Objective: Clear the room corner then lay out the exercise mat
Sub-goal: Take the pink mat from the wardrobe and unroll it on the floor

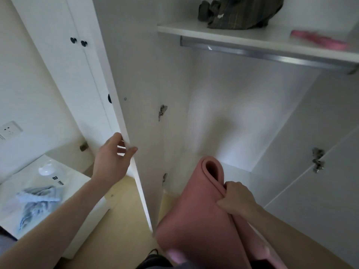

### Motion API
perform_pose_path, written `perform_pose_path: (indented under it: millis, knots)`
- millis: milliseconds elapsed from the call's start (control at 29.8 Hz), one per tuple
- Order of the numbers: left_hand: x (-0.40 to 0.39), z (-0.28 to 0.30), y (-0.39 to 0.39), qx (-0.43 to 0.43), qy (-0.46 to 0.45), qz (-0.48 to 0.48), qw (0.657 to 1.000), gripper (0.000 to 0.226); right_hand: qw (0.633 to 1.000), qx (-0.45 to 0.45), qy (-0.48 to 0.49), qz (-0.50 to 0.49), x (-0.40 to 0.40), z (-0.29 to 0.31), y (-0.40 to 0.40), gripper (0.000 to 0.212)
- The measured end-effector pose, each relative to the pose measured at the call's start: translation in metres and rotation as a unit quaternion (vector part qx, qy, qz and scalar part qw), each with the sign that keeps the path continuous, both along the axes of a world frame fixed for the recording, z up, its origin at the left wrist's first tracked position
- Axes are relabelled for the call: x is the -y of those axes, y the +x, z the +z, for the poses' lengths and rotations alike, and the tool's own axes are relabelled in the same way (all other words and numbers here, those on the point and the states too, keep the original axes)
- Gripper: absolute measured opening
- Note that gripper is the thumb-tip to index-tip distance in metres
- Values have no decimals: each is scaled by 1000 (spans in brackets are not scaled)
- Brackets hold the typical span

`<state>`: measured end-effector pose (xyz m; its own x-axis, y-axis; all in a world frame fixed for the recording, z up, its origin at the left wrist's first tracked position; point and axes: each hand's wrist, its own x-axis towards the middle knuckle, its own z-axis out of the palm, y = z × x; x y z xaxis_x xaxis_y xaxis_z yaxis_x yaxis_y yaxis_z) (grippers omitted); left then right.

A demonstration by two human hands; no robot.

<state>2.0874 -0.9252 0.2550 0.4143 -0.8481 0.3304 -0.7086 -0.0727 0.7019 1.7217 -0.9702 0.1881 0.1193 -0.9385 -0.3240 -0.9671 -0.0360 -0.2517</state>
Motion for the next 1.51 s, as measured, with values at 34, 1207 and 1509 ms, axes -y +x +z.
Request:
perform_pose_path:
  millis: [34,1207,1509]
  knots:
    - [3,0,-7,9,2,-17,1000,27,1000,-2,2,-5,-1,-1,-3,19]
    - [268,34,-217,289,146,-323,889,42,948,-37,64,-310,-91,4,-64,38]
    - [203,74,-300,405,-72,-526,744,27,922,-55,51,-379,-151,19,-64,50]
